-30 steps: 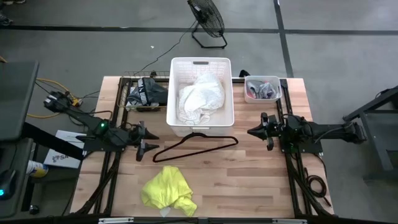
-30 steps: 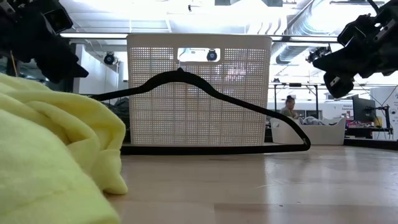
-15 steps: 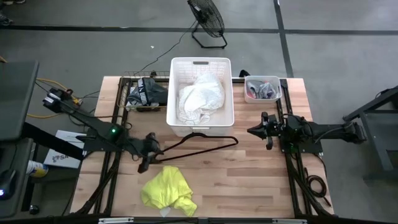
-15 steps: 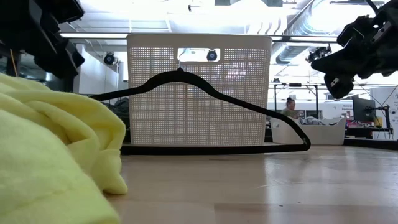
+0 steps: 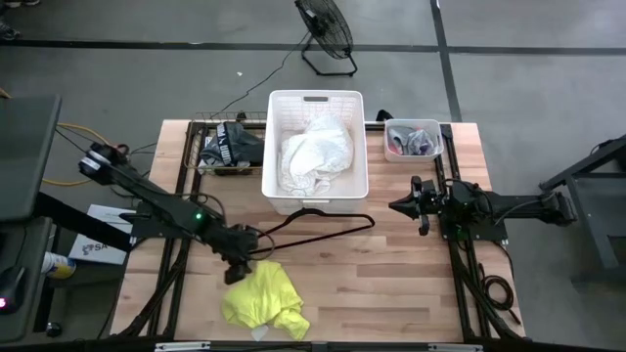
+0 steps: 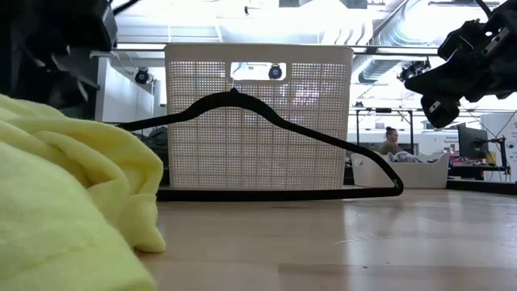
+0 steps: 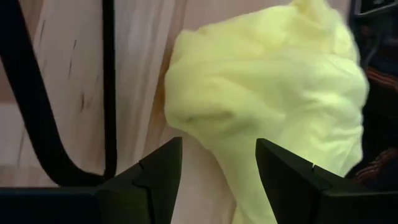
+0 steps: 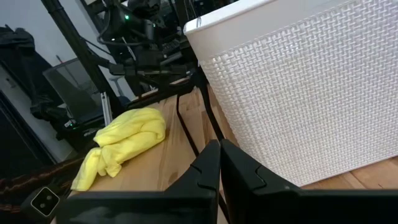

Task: Pick & Place Cloths
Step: Put the yellow shirt into the large white bin

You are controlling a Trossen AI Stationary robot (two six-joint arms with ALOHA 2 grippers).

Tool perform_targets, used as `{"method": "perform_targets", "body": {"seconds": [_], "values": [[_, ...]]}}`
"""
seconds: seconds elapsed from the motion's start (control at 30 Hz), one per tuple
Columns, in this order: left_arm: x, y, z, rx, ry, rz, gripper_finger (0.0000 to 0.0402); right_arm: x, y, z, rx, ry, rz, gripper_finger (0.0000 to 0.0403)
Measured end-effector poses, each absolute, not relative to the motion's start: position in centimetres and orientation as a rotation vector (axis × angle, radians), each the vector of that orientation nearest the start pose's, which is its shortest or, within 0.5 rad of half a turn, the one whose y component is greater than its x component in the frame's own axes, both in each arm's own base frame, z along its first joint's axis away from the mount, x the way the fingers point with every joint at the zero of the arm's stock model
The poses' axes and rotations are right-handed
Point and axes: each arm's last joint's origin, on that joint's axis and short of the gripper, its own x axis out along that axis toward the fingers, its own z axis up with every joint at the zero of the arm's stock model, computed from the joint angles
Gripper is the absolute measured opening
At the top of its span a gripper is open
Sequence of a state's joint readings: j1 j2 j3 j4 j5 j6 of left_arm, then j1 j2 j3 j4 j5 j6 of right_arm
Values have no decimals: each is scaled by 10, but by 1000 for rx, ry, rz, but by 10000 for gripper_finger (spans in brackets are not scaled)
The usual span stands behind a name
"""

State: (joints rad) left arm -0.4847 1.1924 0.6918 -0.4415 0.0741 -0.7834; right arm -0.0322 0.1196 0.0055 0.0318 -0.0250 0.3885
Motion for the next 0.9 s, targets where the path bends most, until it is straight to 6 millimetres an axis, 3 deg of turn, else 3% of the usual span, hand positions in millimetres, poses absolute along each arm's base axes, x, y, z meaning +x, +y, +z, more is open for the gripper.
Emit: {"method": "perform_targets", "body": {"seconds": [0.3,0.63,0.9], "values": [[202,-111,203,-705,1118,-109,204,104,-3,159,390,79,-23,3],[208,-116,195,-774,1147,-77,301,104,-3,159,390,79,-22,3],[220,-123,178,-790,1194,-107,316,104,-3,159,390,79,-22,3]]}}
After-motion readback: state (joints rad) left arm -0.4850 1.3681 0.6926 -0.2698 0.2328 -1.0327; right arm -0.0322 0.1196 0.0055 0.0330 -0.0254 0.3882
